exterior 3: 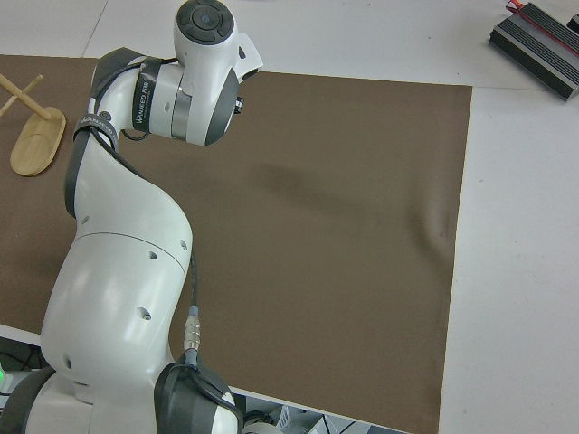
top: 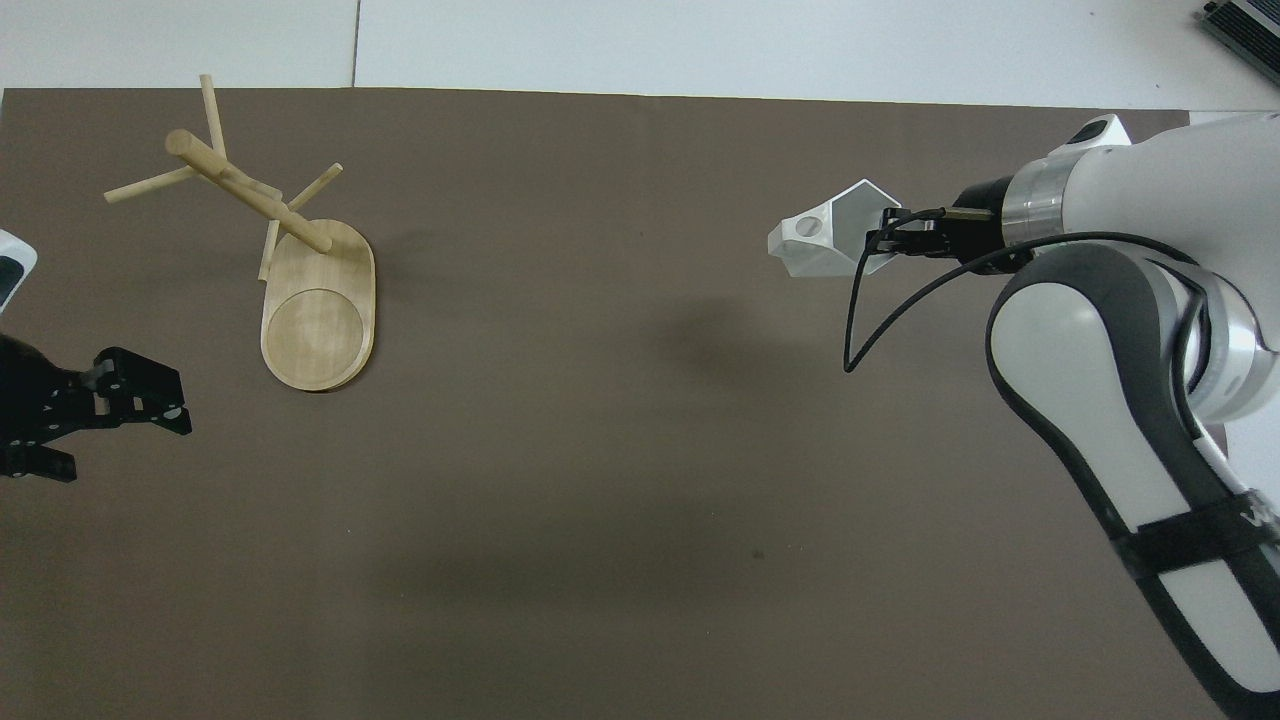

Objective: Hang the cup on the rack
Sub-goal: 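Lift the cup with the right gripper while the left gripper approaches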

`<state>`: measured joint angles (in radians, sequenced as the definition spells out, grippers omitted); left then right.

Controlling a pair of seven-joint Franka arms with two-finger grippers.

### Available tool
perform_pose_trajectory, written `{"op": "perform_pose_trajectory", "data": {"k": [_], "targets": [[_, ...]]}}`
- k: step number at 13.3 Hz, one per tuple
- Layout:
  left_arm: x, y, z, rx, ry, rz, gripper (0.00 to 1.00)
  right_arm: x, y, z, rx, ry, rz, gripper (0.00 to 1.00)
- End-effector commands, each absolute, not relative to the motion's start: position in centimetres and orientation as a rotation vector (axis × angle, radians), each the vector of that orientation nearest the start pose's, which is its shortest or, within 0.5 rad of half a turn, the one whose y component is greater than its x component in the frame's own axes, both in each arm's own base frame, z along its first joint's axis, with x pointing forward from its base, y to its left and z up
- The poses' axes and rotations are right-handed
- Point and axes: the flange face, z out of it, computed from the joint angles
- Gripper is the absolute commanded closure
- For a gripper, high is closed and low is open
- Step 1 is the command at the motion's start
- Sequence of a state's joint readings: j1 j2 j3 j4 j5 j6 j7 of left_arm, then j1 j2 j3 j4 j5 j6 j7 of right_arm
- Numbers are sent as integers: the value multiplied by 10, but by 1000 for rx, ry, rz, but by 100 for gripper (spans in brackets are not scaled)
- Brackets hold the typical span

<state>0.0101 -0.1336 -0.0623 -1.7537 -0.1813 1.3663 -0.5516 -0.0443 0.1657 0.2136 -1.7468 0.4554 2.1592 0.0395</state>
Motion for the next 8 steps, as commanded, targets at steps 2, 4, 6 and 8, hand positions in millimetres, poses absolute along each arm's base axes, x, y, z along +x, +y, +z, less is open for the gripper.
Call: {"op": "perform_pose_trajectory", "data": {"k": [2,4,6,8], "targets": [[461,-53,590,-3071,-1207,653,0,617,137,523,-2503,188,-245,100],[464,-48,584,-3021,-1573,719,0,616,150,529,-2446,202,-258,100],[467,-54,577,-2893,-1871,795,0,614,166,533,-2412,198,-282,100],[473,-61,580,-2845,-2062,896,0,611,182,539,-2352,211,-295,100]]}}
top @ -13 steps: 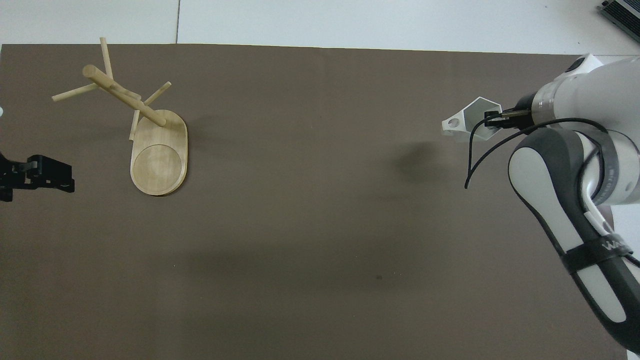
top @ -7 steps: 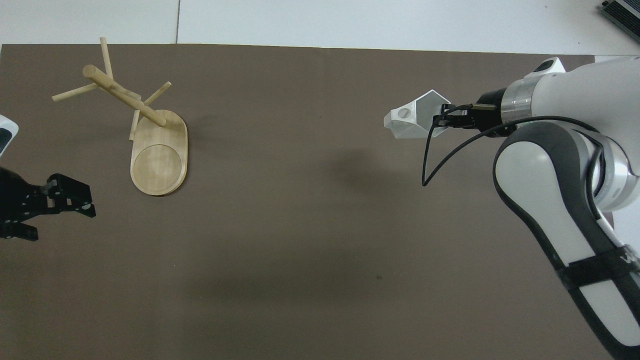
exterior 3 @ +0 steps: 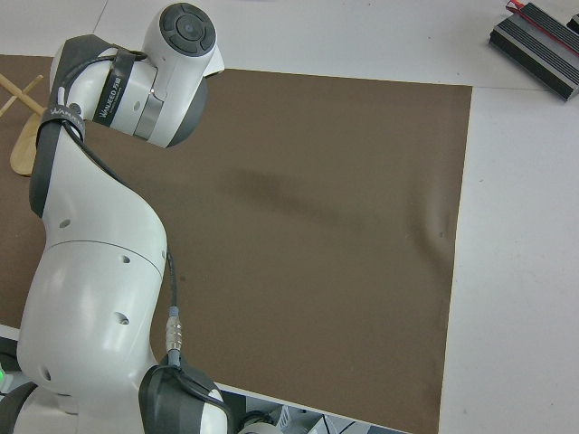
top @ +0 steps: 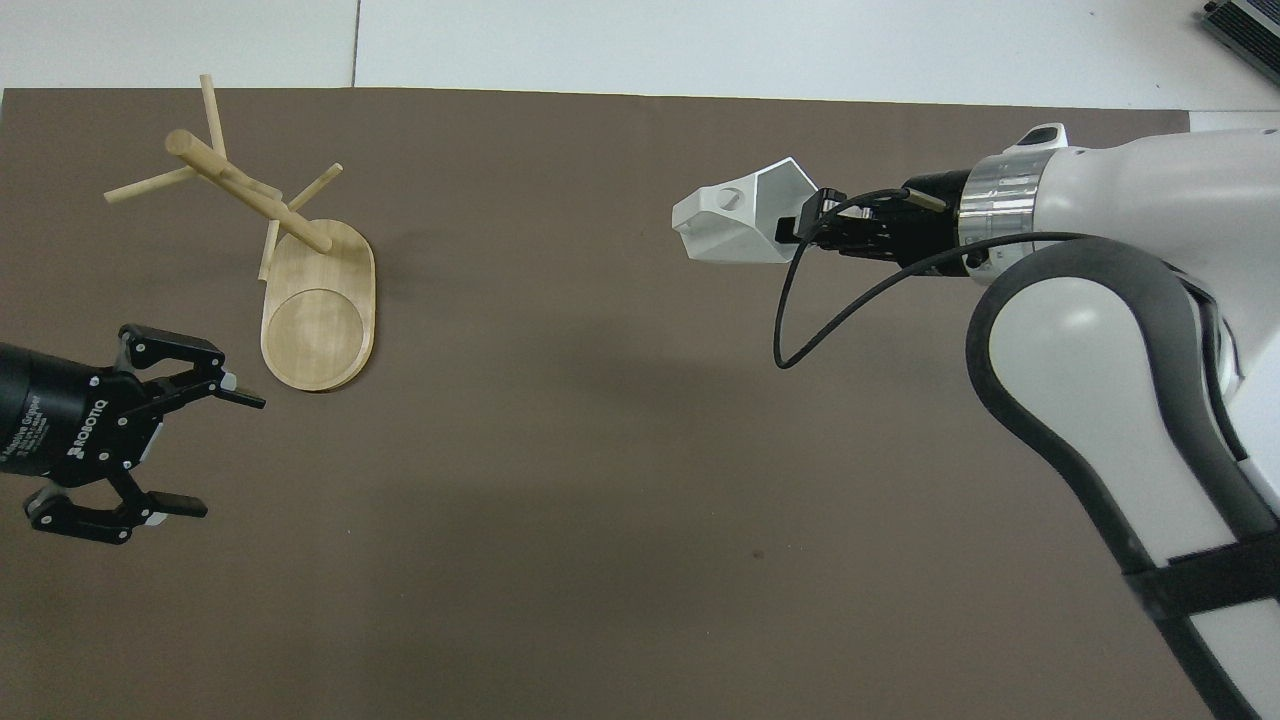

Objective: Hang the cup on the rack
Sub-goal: 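Lift the cup with the right gripper while the left gripper approaches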

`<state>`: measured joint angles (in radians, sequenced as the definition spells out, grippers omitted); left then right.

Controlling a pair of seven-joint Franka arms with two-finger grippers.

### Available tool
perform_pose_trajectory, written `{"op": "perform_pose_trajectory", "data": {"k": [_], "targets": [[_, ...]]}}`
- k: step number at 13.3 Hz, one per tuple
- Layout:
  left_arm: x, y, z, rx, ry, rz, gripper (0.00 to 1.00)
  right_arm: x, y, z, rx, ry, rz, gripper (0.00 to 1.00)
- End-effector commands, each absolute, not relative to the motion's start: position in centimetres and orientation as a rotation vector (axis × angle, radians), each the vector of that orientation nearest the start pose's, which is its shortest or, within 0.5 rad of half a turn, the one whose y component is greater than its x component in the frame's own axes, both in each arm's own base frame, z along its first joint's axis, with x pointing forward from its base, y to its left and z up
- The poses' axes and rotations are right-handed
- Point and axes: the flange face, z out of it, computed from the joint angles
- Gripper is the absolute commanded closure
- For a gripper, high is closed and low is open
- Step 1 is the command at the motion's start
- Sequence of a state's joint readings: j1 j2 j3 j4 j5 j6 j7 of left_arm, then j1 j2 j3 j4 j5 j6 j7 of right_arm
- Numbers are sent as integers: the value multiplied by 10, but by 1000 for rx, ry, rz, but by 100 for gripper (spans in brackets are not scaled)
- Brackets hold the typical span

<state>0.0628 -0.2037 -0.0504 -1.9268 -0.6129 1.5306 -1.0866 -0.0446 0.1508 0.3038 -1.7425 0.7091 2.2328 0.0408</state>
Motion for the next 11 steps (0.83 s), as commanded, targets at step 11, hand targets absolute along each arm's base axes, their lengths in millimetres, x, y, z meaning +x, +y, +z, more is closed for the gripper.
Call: {"op": "perform_pose_trajectory", "data": {"k": [11], "targets": [[557,-97,550,-2558,-2631,1382,0,578,283,582,-2089,237,-339,100]]}}
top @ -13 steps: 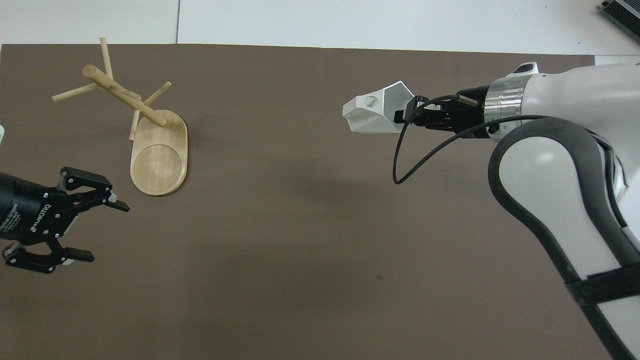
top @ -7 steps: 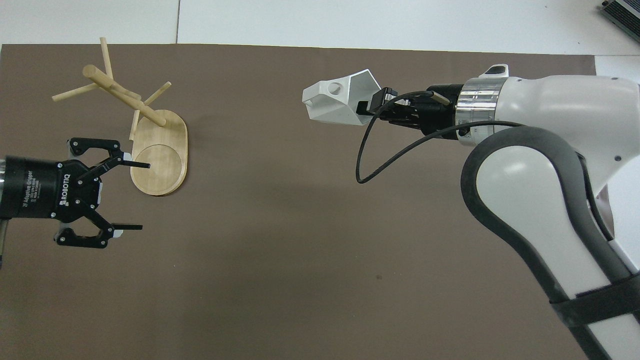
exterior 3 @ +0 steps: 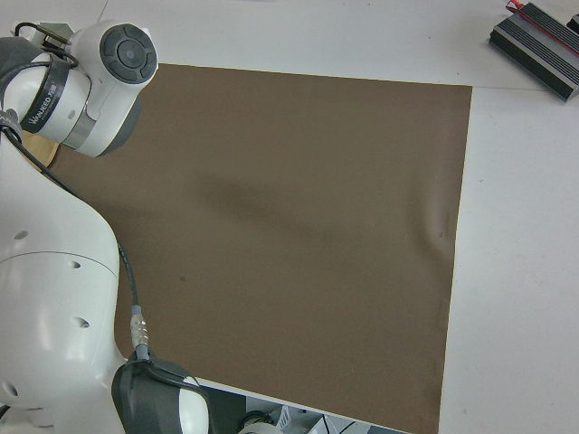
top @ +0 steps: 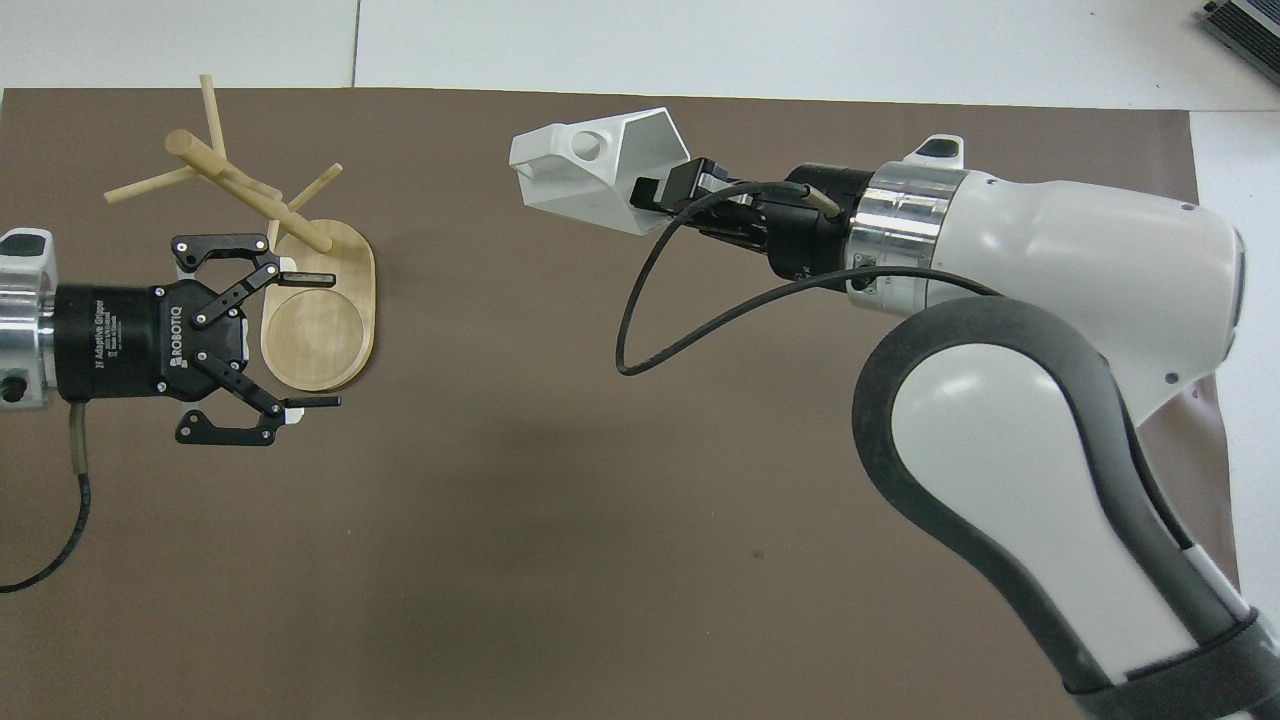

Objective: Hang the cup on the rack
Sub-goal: 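Lift the cup with the right gripper while the left gripper approaches, then carry the cup to the left gripper and grasp it there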

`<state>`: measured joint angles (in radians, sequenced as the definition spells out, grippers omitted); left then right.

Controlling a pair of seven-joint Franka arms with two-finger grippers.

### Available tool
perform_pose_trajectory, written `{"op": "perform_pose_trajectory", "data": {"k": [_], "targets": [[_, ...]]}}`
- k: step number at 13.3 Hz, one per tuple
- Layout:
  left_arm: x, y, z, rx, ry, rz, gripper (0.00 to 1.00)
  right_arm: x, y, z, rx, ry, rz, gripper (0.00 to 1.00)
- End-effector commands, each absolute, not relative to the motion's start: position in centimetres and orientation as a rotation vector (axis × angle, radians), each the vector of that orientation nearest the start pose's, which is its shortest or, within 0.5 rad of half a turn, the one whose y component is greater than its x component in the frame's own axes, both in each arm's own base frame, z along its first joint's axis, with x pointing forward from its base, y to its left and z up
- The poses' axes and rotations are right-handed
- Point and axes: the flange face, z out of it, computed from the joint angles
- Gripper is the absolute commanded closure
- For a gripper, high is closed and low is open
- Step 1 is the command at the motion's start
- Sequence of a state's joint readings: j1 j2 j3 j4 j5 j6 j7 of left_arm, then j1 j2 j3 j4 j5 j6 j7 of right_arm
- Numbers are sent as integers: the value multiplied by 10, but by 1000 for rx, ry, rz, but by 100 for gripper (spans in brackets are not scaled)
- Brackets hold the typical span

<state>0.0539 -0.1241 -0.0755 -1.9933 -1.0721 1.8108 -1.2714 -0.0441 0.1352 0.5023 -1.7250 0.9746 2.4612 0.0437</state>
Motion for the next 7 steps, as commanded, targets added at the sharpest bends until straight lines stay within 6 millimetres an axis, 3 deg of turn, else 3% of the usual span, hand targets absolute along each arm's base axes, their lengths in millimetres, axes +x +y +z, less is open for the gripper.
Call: {"op": "perform_pose_trajectory", "data": {"k": [1,4,7], "targets": [[566,-96,552,1529,1588,-832,0,568,299,581,-2091,215,-312,100],[579,-90,553,1517,1594,-813,0,553,326,576,-2093,176,-242,100],[576,-97,554,1530,1584,-842,0,542,344,573,-2098,146,-205,100]]}}
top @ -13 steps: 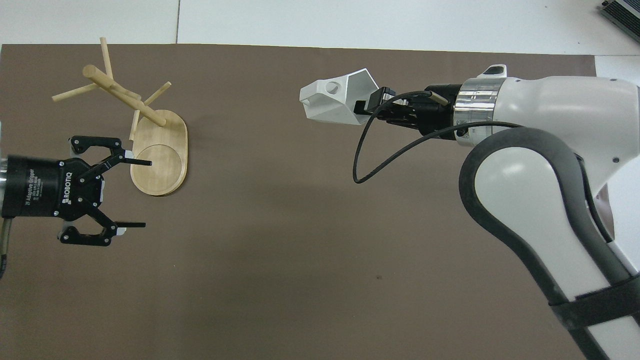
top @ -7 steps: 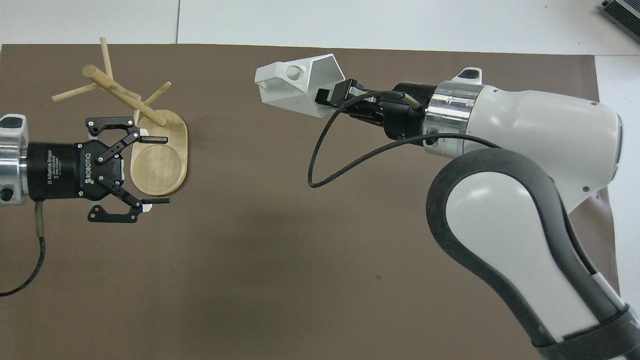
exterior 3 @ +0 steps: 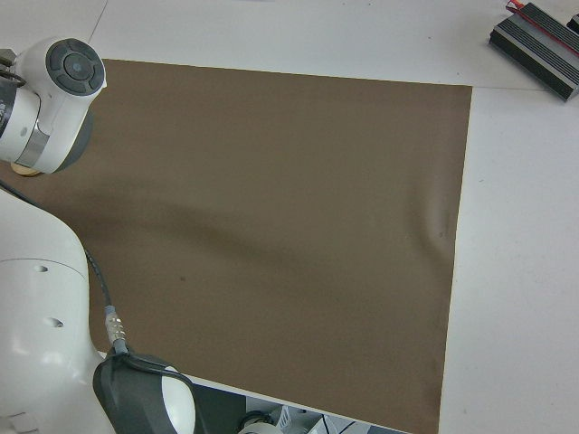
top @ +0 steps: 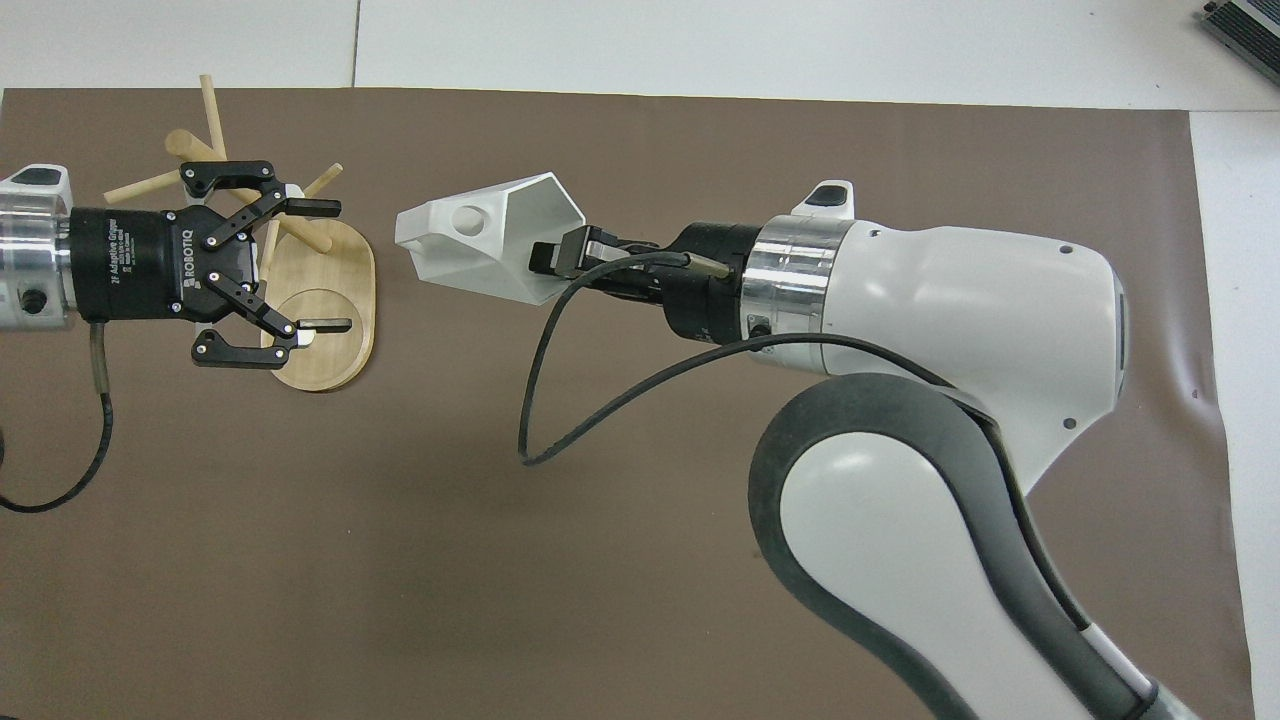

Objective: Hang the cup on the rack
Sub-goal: 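Carry the cup to the left gripper and grasp it there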

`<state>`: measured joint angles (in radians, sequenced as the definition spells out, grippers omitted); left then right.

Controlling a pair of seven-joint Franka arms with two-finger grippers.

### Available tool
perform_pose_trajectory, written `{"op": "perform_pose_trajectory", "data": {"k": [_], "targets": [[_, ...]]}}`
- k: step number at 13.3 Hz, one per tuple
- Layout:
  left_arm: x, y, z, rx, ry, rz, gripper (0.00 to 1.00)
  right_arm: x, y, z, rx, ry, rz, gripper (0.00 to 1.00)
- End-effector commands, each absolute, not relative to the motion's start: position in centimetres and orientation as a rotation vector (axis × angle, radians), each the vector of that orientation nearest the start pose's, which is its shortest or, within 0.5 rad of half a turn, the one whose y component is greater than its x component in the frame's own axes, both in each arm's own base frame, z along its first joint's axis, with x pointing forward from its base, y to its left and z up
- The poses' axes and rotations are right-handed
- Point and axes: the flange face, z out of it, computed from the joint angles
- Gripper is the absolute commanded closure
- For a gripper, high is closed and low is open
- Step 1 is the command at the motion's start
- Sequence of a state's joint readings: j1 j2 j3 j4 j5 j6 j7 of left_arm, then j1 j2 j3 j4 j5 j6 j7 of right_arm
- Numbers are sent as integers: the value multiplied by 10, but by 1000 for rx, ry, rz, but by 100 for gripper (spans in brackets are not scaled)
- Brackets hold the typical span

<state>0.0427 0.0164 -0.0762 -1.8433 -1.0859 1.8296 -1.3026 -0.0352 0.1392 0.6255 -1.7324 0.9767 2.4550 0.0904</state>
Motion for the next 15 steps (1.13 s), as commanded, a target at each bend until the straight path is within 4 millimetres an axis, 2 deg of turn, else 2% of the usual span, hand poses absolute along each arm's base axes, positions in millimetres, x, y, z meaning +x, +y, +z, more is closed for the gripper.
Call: {"op": "perform_pose_trajectory", "data": {"k": [1,5,10,15], "targets": [[576,-98,558,1515,1586,-870,0,537,351,571,-2102,134,-194,100],[564,-99,562,1556,1537,-990,0,533,357,569,-2106,123,-185,100],[556,-106,570,1568,1528,-1028,0,533,357,569,-2106,123,-185,100],[555,-126,565,1570,1531,-1026,0,533,357,569,-2106,122,-186,100]]}}
